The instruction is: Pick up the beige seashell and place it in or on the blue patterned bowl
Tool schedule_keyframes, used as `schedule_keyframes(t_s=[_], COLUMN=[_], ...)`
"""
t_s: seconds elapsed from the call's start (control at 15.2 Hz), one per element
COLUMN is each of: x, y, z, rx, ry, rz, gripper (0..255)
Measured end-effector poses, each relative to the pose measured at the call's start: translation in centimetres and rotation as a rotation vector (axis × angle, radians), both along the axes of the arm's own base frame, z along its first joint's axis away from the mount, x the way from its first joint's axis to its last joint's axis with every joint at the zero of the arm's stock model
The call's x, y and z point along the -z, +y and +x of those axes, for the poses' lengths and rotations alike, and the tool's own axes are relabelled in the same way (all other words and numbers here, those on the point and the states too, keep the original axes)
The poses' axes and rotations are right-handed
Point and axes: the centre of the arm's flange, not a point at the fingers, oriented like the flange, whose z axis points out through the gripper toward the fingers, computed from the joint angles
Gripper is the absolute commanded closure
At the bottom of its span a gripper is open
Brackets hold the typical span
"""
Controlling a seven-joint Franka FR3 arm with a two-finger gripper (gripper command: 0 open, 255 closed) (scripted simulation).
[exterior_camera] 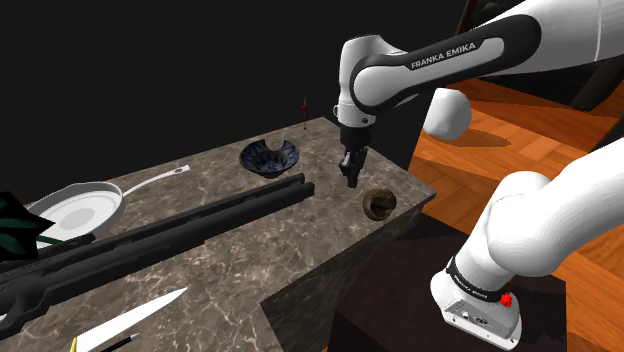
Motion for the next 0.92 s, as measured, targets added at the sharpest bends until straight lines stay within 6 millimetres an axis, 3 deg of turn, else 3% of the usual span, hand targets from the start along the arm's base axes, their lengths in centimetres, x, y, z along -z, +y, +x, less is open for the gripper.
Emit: schedule_keyframes(t_s=[0.2,0.26,0.46,0.79,0.92], x=[0.0,0.0,0.0,0.3,1.1], y=[0.0,0.0,-1.4,-7.6,-8.2], z=[0.0,0.0,-1.7,-6.2,-6.7], rx=[0.000,0.000,-0.078,-0.427,-0.475], ry=[0.000,0.000,-0.024,-0.126,-0.142], rz=[0.000,0.000,0.058,0.283,0.311], gripper=[255,0,0,0,0])
